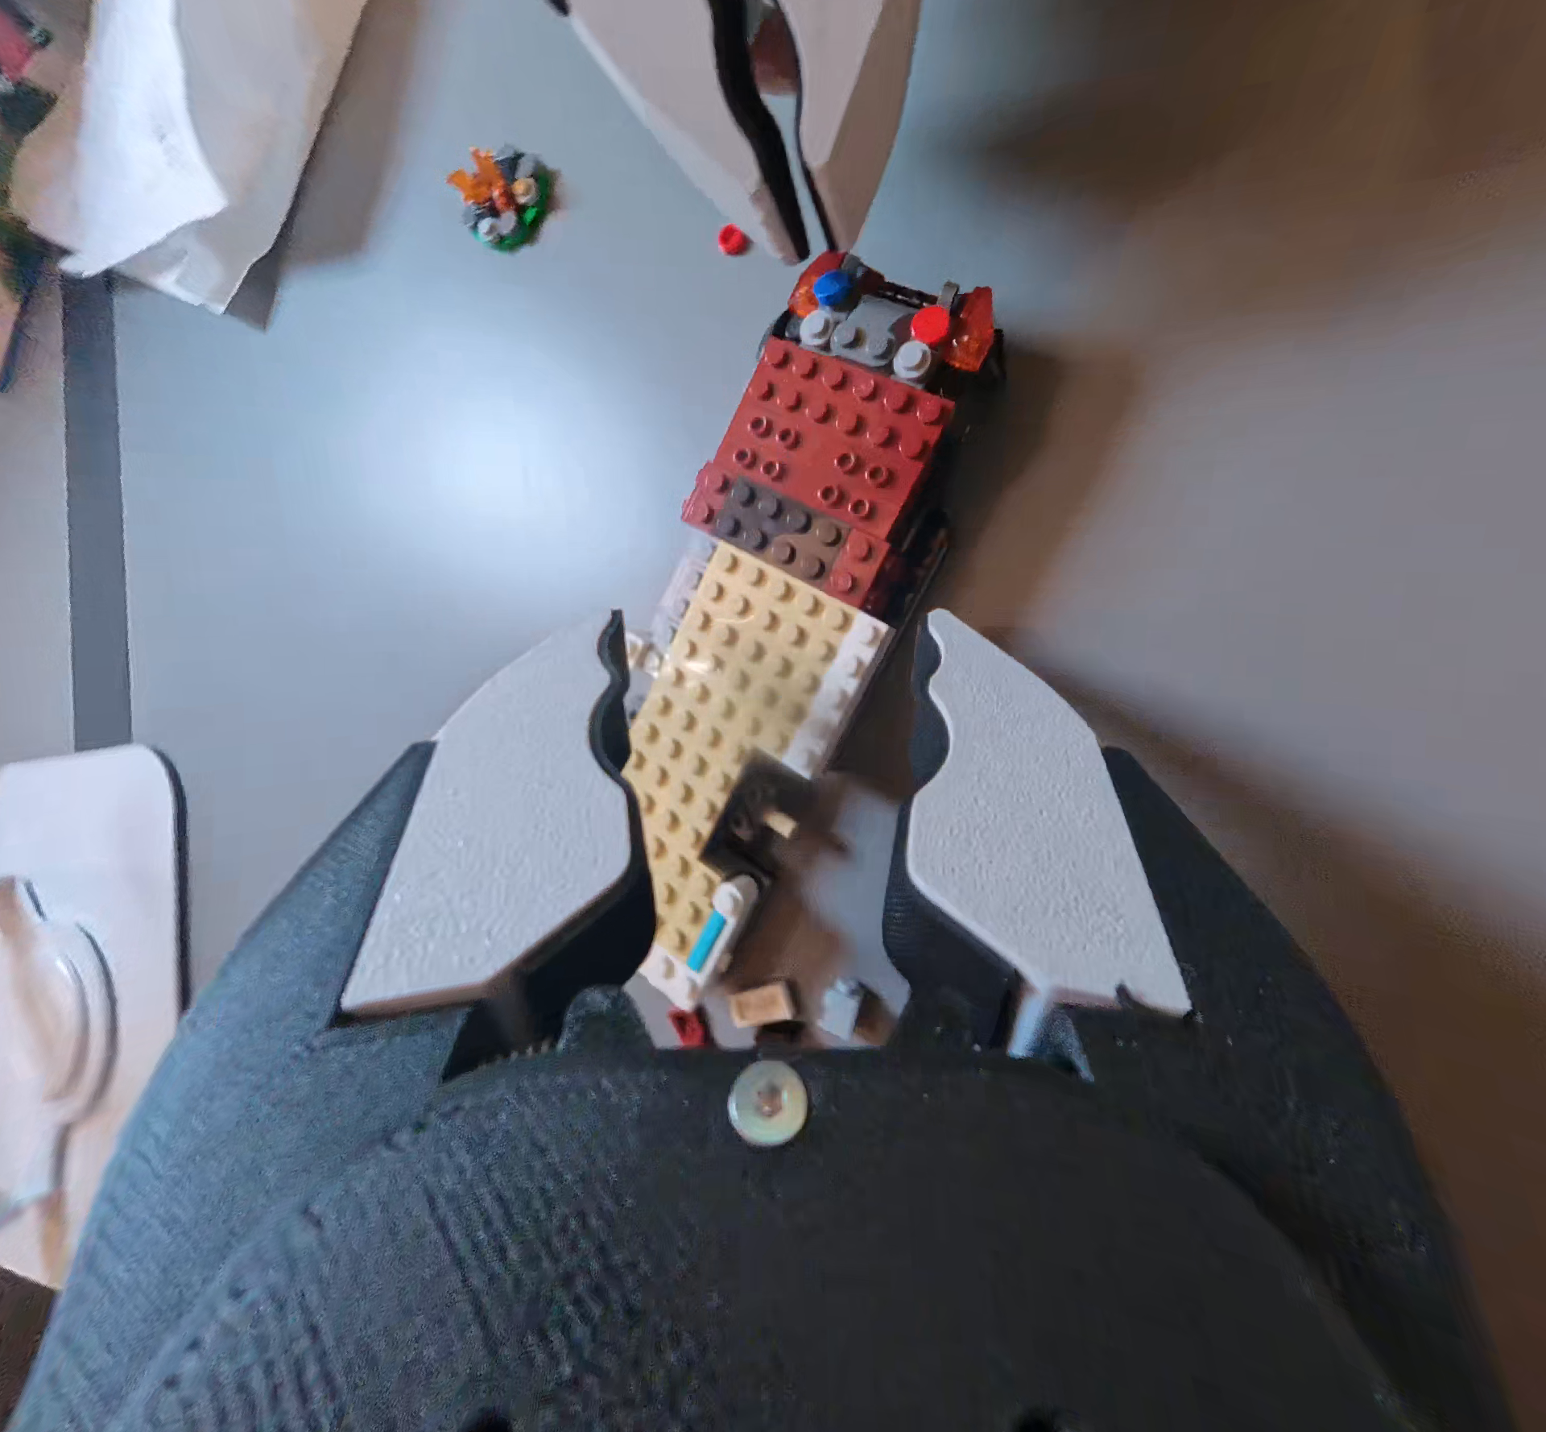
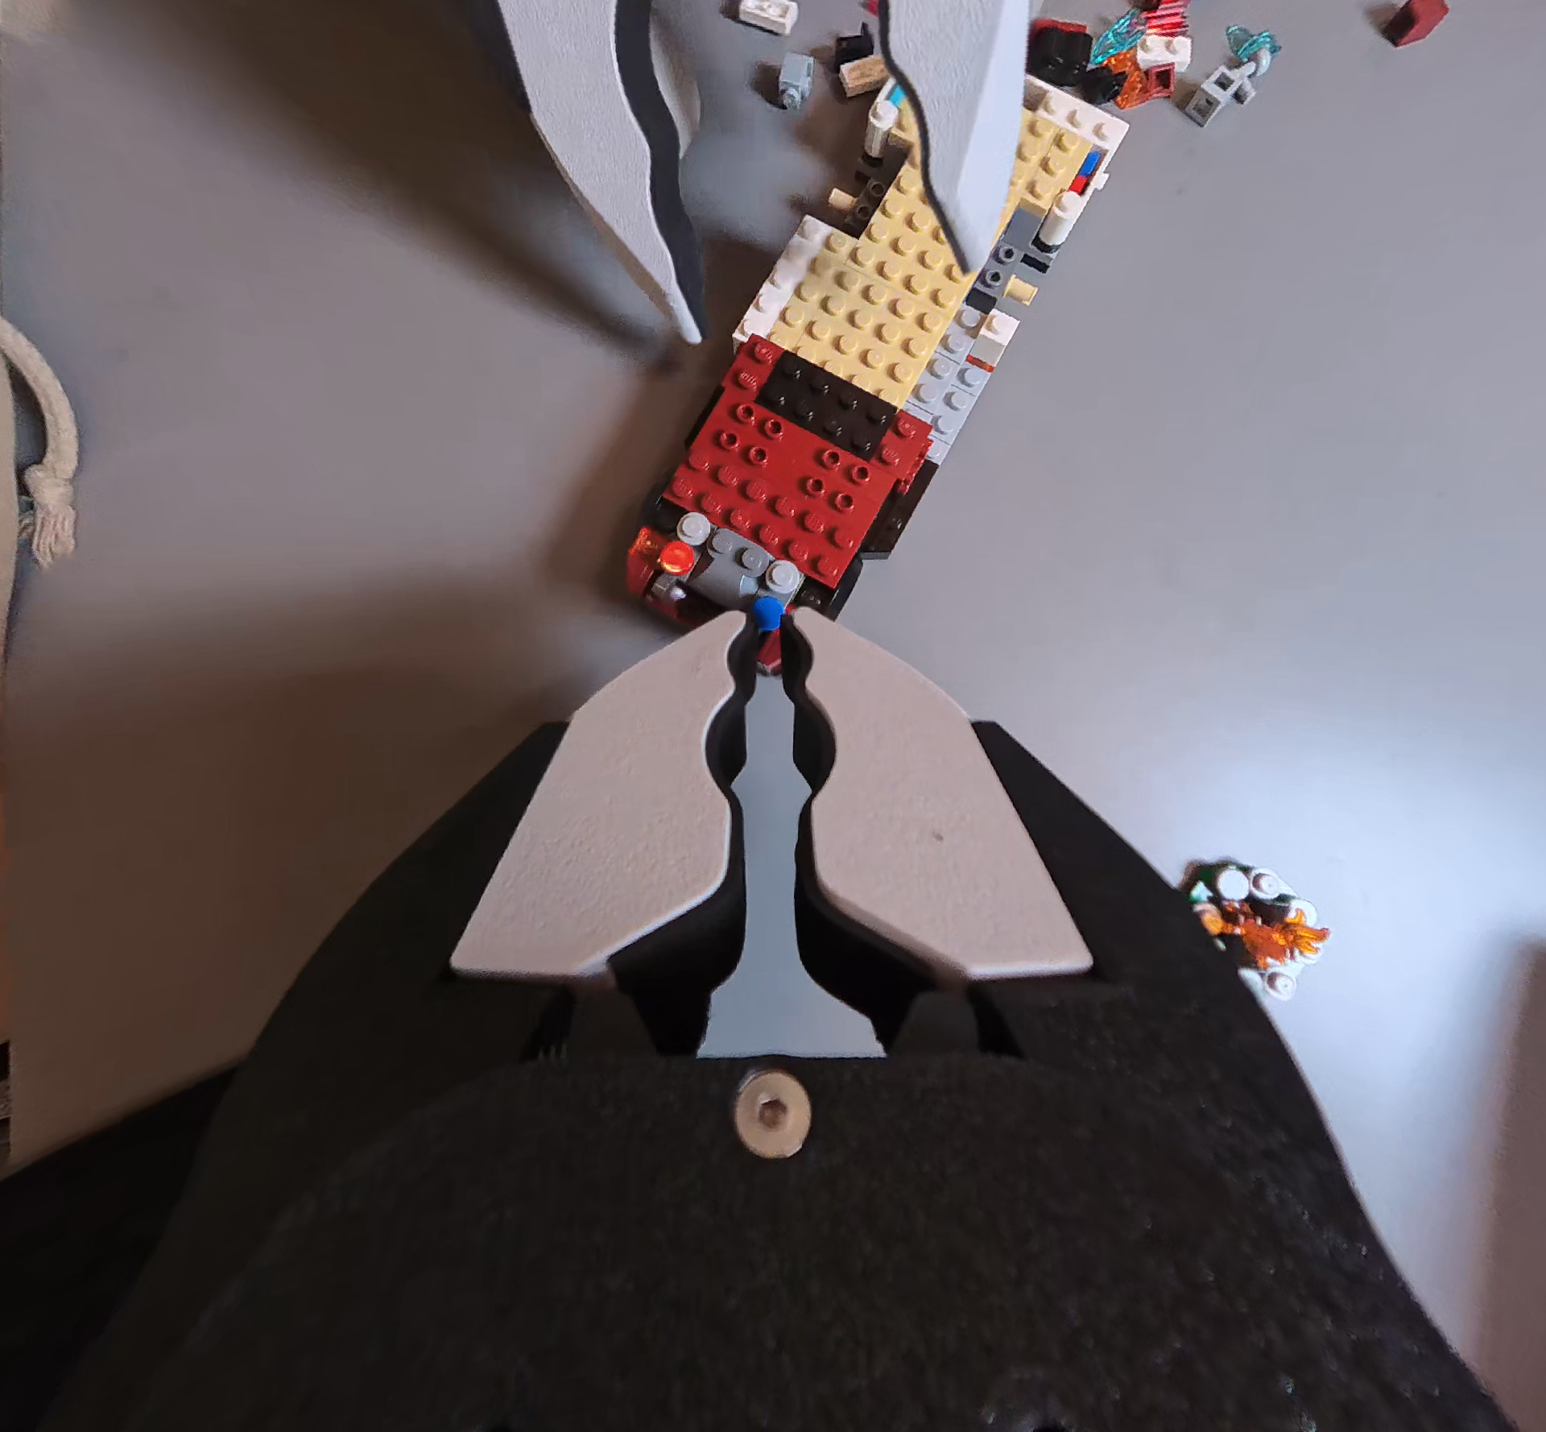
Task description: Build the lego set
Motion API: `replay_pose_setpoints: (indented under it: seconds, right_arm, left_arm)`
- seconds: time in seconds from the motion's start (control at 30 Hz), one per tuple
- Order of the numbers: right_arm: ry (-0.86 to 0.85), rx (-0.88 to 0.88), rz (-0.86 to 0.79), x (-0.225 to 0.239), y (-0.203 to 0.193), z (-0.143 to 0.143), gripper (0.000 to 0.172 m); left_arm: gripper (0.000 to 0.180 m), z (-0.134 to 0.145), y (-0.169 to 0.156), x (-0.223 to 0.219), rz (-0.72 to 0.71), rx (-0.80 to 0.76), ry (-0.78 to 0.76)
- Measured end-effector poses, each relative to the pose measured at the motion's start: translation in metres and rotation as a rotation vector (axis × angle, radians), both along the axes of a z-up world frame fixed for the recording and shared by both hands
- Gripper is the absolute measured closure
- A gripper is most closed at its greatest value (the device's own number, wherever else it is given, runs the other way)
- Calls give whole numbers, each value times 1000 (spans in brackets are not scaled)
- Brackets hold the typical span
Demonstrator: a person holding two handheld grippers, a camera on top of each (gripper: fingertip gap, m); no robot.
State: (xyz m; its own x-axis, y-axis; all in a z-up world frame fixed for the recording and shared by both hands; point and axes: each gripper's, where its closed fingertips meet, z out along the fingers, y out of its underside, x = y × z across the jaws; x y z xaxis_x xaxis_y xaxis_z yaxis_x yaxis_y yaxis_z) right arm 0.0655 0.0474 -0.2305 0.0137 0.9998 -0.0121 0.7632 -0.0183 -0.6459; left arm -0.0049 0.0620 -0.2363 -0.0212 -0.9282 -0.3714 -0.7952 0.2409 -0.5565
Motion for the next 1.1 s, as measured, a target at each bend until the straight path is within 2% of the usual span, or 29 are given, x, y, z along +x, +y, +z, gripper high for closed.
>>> replay_pose_setpoints:
  seconds: [0.1, 0.23, 0.4, 0.67, 1.1]
  right_arm:
    - [2, -19, -13, 2, 1, -1, 168]
    - [23, -40, -12, 0, 0, 0, 169]
    - [38, -65, -8, -2, -1, -1, 169]
    - [6, -93, -22, -3, 0, -5, 169]
    - [-235, -73, -23, -3, 1, -6, 172]
  left_arm:
    - [108, -7, 0, 11, -125, -38, 119]
    - [106, -14, -6, 19, -201, -129, 165]
    - [115, -17, -7, 26, -183, -143, 119]
    - [115, -17, -8, 27, -146, -151, 56]
    - [115, -17, -9, 29, -121, -149, 4]
